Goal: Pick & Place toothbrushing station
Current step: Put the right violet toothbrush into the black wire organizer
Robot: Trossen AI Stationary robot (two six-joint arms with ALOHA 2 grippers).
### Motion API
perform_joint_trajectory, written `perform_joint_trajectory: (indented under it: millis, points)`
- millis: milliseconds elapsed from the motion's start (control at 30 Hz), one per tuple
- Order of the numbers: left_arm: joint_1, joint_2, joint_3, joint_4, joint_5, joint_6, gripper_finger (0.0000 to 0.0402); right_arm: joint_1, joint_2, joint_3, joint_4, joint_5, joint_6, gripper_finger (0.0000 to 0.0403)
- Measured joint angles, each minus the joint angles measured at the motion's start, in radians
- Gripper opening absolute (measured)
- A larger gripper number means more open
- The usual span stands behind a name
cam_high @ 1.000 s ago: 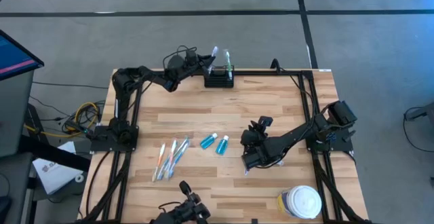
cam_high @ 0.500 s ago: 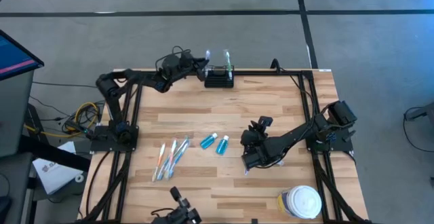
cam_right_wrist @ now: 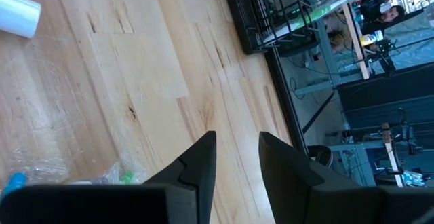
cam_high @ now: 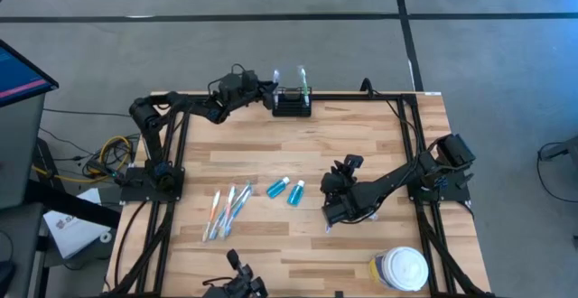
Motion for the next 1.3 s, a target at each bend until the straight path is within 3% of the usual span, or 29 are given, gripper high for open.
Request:
perform_joint_trajectory:
  millis: [500,833,1000,1300]
  points:
    - [-0.01,0.001,0.002,-0.153,0.039,-0.056,0.006,0.001,0.0,0.0,0.0,-0.011,0.0,0.0102]
    - [-0.015,-0.003,0.001,-0.168,0.067,-0.073,0.006,0.002,0.0,0.0,0.0,-0.011,0.0,0.0102]
    - [-0.017,-0.05,-0.004,-0.213,0.114,-0.068,0.0061,0.001,0.0,0.0,0.0,-0.011,0.001,0.0102]
    - [-0.017,-0.127,-0.003,-0.328,0.112,-0.016,0.0061,0.001,0.0,0.0,0.002,-0.011,0.001,0.0102]
